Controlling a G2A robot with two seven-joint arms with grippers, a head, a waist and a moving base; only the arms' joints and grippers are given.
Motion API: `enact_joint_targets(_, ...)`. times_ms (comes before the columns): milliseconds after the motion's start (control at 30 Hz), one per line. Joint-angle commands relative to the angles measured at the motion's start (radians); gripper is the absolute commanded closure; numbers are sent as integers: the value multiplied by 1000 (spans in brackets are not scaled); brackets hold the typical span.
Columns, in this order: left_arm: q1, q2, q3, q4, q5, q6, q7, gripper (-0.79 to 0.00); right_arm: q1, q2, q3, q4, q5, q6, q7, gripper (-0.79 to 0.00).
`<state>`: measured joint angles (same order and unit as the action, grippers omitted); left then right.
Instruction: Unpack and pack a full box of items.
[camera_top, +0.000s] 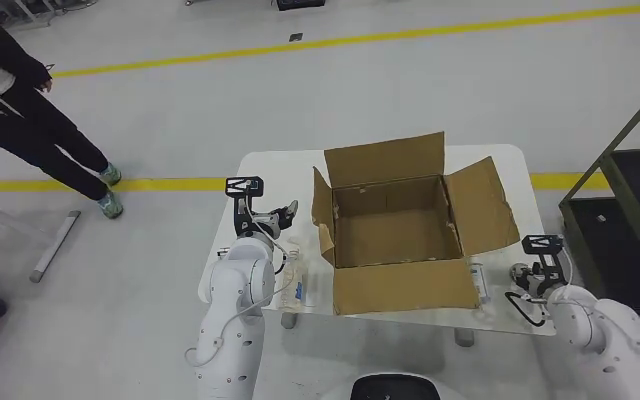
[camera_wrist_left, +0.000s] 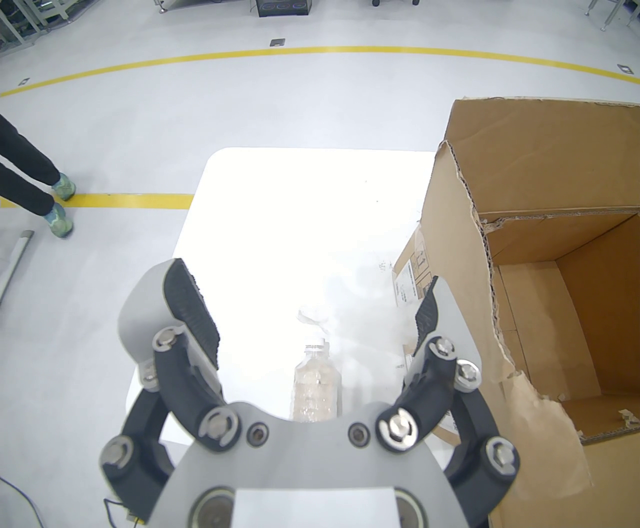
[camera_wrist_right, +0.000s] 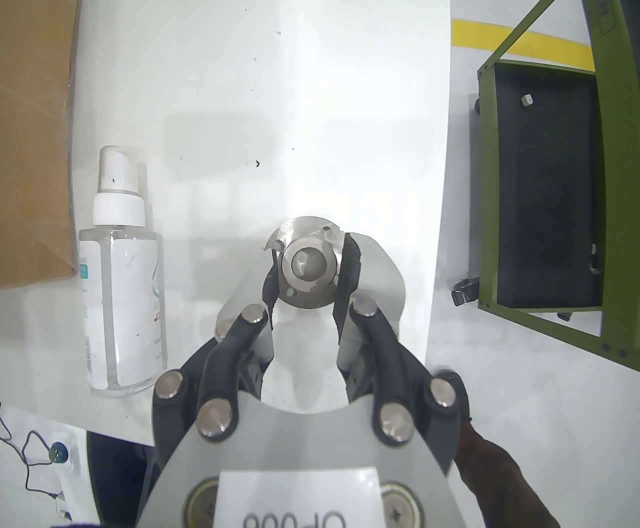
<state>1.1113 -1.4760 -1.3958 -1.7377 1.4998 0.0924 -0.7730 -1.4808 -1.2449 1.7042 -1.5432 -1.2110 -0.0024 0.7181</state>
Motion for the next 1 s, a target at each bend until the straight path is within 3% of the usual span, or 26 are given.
enact_joint_targets(0,0,0,0,0,0,0,0,-785,1,0,5,-5,13,0,-4,-336)
enact_joint_targets(167,0,0,0,0,0,0,0,-785,-21,2,75,-103,114,-1,-91,-320)
enact_joint_targets(200,0,0,0,0,0,0,0,-785,-27,2,102,-139,149,2,-138,-212)
enact_joint_targets(233,0,0,0,0,0,0,0,-785,-38,1,125,-169,182,0,-187,-37)
enact_joint_targets(267,0,0,0,0,0,0,0,-785,-52,0,150,-201,211,1,-254,0)
enact_joint_targets(400,0,0,0,0,0,0,0,-785,-101,-8,199,-299,260,12,-492,0)
enact_joint_targets(533,0,0,0,0,0,0,0,-785,-122,-14,189,-369,239,24,-626,0)
enact_joint_targets(800,12,1,-6,6,-13,0,5,-785,-92,-16,124,-407,244,-2,-580,0)
enact_joint_targets(967,46,10,-43,-17,-27,-43,-62,-785,-70,-15,109,-377,262,-22,-552,0)
